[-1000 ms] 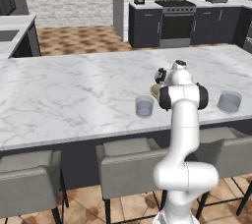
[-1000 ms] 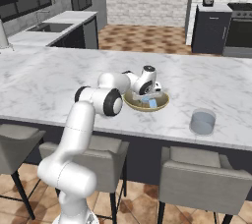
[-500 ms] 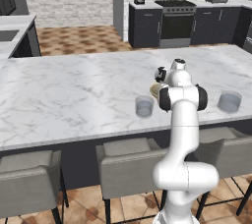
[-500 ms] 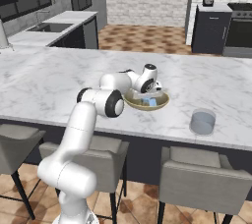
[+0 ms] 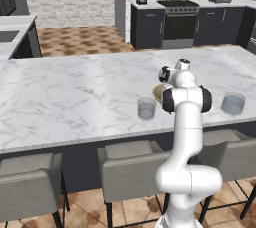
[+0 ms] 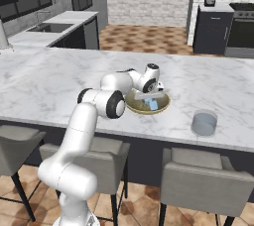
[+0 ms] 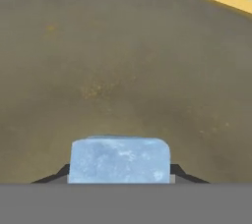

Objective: There are four ice cubes in the ice bowl. Place two ice cubes in each glass of water.

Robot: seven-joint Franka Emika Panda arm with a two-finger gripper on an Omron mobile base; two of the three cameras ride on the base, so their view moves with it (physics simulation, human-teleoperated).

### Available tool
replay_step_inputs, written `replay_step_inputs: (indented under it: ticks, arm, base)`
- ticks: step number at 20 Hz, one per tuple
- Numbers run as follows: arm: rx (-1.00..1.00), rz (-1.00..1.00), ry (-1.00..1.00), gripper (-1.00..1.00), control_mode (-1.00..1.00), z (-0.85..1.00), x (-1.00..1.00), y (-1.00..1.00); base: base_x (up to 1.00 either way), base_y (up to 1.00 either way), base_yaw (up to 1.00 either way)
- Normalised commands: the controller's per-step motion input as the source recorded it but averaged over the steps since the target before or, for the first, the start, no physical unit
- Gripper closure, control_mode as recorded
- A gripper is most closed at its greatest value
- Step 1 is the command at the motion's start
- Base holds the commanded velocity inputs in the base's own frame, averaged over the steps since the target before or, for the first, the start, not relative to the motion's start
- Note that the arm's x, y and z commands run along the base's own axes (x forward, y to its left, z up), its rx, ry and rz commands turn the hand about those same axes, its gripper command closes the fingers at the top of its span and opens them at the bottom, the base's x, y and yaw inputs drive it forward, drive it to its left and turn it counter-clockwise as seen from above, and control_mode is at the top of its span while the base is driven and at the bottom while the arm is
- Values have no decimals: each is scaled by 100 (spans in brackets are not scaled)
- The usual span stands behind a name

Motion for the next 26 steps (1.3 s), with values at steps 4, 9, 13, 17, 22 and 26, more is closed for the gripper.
replay_step_inputs:
  ticks: [4, 9, 13, 17, 22, 26]
  arm:
    - [2, 1, 0, 100, -100, -1, -29, 0]
    - [0, 2, 0, 100, -100, -14, -25, 0]
    - [0, 2, 0, 100, -100, -19, -27, 0]
    - [0, 3, 0, 100, -100, -16, -33, 0]
    - [0, 4, 0, 100, -100, -9, -42, 0]
    - [0, 4, 0, 100, -100, -9, -31, 0]
  base:
    - [0, 0, 0]
    - [0, 0, 0]
    - [0, 0, 0]
    - [0, 0, 0]
    - [0, 0, 0]
    - [0, 0, 0]
